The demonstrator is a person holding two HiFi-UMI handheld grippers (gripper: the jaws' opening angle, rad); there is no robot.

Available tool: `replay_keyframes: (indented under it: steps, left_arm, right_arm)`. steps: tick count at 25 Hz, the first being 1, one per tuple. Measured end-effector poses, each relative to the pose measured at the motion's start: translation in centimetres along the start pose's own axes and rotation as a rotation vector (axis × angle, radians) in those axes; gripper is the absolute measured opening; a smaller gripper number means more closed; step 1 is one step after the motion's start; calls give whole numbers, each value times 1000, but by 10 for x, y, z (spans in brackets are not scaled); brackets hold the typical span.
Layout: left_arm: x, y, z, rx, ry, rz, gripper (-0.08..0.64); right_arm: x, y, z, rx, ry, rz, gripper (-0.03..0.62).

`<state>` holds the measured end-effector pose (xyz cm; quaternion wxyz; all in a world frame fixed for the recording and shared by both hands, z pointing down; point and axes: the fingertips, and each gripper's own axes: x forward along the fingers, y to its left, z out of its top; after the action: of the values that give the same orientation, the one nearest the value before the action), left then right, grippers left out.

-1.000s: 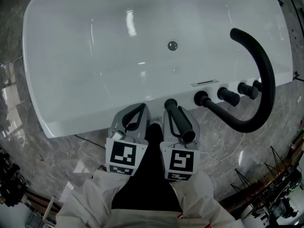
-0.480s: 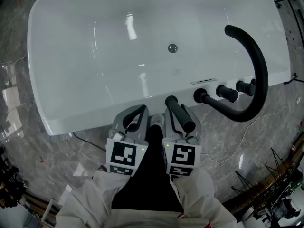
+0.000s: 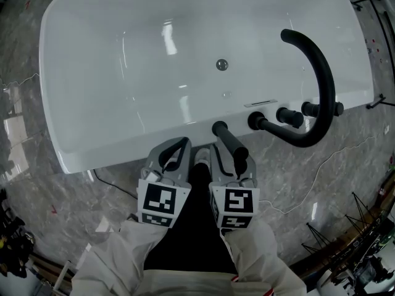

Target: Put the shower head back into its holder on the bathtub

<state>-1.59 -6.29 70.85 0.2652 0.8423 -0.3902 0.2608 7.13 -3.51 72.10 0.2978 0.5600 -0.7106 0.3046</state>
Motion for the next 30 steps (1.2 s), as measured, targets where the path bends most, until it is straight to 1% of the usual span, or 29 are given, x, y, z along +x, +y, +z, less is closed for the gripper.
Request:
replay_keyframes:
  steps: [4, 9, 16, 23, 26, 30]
  left_arm:
    - [-12, -3, 17, 28, -9, -6, 6]
    - [-31, -7, 47, 71, -23, -14, 6]
    - [-66, -19, 95, 130, -51, -7, 6]
    - [-112, -31, 165, 168, -122, 19, 6]
    - [-131, -39, 188, 196, -157, 25, 6]
    - [-150, -47, 213, 205, -192, 30, 6]
  right_arm:
    - [-16, 0, 3, 18, 20, 11, 164]
    - [-48, -16, 25, 29, -5, -25, 156]
    - [-99, -28, 76, 57, -92, -51, 149]
    - [-161, -37, 146, 94, -214, -54, 127]
    - [-184, -38, 168, 111, -250, -33, 112]
    - [-211, -41, 194, 90, -295, -26, 96]
